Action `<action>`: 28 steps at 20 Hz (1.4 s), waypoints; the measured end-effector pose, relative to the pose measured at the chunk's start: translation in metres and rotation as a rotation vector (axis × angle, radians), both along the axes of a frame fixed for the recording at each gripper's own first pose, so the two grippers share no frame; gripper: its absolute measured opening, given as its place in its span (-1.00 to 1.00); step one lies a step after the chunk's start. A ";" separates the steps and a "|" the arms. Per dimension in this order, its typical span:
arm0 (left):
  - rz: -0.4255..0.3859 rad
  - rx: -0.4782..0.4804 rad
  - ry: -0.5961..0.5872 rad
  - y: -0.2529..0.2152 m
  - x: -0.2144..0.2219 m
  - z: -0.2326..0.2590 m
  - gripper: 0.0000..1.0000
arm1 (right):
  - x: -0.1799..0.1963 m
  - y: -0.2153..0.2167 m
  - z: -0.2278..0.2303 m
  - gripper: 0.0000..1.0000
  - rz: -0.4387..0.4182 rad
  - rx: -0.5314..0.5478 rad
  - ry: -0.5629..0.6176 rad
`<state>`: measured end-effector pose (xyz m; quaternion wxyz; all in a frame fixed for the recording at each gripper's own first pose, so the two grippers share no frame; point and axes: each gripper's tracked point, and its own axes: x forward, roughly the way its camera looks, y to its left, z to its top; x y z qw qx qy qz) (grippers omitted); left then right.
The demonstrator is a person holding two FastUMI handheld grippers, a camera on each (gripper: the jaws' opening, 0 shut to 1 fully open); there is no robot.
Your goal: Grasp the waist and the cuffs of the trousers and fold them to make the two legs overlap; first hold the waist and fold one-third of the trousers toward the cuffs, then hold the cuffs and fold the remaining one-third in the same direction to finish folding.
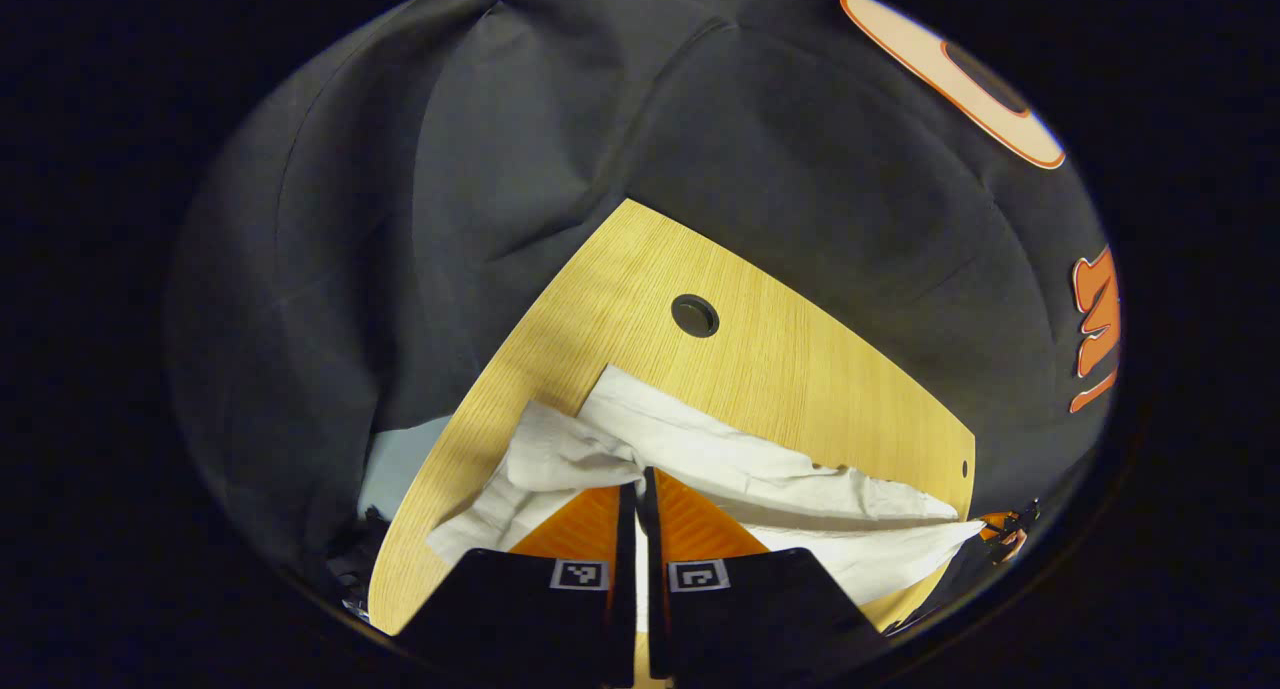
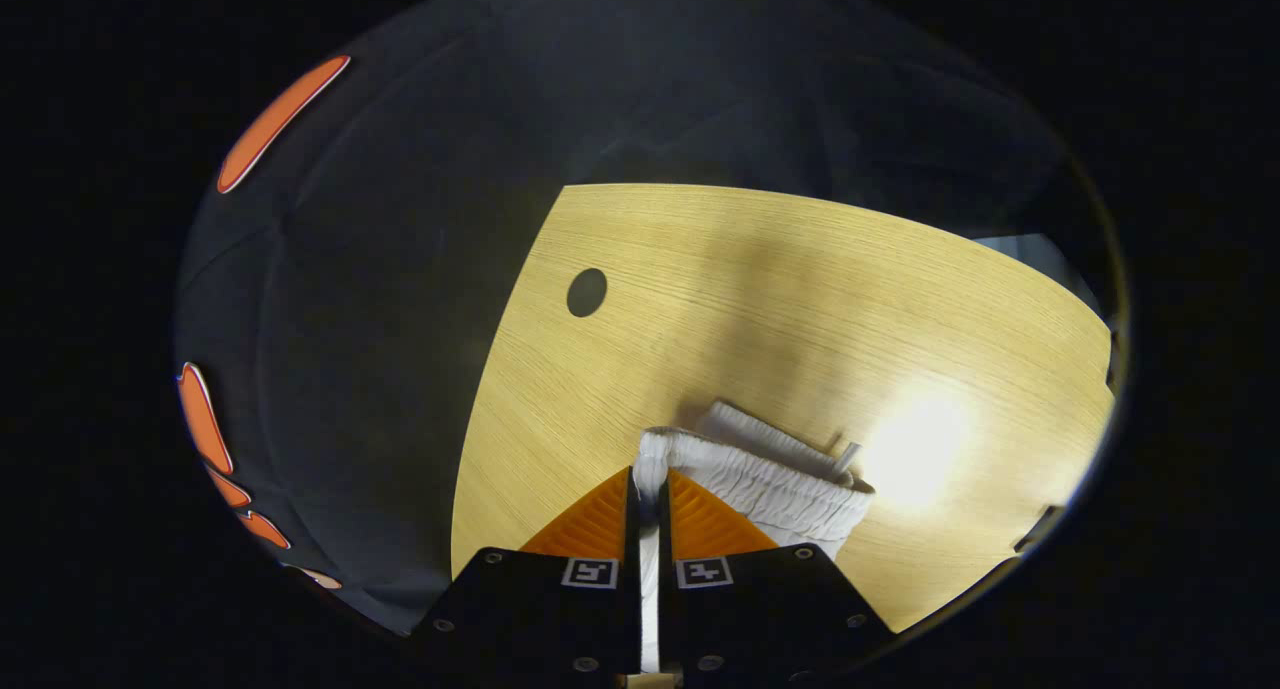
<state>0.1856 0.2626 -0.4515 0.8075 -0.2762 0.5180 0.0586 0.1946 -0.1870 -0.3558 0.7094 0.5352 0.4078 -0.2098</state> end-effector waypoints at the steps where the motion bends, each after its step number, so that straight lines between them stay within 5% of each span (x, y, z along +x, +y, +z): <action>1: -0.002 0.013 -0.002 0.001 0.002 -0.003 -0.73 | 0.001 0.002 0.004 -0.82 -0.001 0.000 -0.027; 3: -0.009 0.030 -0.004 0.000 0.004 -0.008 -0.49 | -0.001 0.003 0.002 -0.69 0.006 -0.014 -0.052; 5: -0.015 0.027 -0.032 -0.006 0.011 -0.005 0.04 | -0.001 -0.001 -0.003 -0.37 0.016 -0.044 -0.063; 7: -0.026 0.047 -0.039 -0.006 0.011 -0.001 0.58 | -0.007 -0.009 -0.007 -0.30 0.029 -0.074 -0.052; 8: -0.030 0.049 -0.040 -0.006 0.010 0.001 0.86 | -0.013 -0.014 -0.008 0.24 0.038 -0.090 -0.037; 17: -0.051 0.077 -0.024 -0.026 -0.015 0.038 0.99 | -0.094 -0.016 -0.037 0.81 0.162 -0.162 0.114; 28: -0.074 0.063 -0.034 -0.078 -0.093 0.070 0.94 | -0.119 0.003 -0.084 0.94 0.178 -0.071 0.183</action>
